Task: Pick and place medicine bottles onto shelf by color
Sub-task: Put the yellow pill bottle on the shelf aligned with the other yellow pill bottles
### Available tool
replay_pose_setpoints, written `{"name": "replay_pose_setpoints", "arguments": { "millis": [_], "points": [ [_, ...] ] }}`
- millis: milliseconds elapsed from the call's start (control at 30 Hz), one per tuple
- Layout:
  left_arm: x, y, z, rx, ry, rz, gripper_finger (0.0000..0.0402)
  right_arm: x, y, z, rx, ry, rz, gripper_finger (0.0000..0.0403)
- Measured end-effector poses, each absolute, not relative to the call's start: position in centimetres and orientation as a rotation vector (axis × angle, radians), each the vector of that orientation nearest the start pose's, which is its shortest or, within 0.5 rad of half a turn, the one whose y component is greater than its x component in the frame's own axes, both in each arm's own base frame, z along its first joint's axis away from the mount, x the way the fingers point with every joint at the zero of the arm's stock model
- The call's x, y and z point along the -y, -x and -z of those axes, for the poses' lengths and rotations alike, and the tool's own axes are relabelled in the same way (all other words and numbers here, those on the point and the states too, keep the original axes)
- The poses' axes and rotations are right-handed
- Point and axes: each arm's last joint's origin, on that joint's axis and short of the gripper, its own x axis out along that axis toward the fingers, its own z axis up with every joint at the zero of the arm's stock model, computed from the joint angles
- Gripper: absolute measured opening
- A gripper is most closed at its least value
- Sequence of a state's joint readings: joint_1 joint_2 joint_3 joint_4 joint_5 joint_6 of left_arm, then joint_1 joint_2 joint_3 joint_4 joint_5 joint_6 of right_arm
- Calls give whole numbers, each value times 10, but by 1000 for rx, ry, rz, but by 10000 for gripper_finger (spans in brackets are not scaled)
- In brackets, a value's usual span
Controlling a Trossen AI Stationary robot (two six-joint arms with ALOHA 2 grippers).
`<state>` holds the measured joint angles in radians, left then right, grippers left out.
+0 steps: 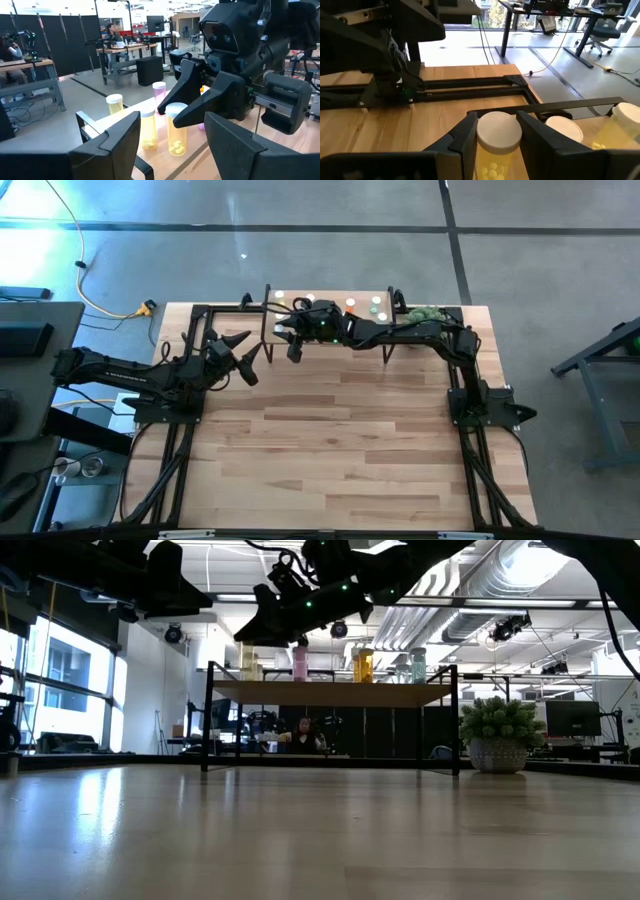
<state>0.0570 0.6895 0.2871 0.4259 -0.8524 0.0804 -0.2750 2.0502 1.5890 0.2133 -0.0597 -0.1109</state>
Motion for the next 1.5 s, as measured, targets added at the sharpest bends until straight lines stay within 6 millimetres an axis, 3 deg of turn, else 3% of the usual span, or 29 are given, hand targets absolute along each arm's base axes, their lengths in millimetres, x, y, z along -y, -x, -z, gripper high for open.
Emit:
{"name": "replay_pose_setpoints", "arguments": {
  "millis": [567, 1133, 1500],
  "points": [
    [-30, -151, -233, -14, -66, -909, 211, 131, -468, -246, -277, 97, 197, 114],
    [-30, -151, -232, -18, -68, -906, 211, 134, -468, -246, -273, 120, 204, 115],
    [-30, -151, -233, -18, -68, -906, 211, 133, -468, -246, -271, 114, 204, 148]
  ]
}}
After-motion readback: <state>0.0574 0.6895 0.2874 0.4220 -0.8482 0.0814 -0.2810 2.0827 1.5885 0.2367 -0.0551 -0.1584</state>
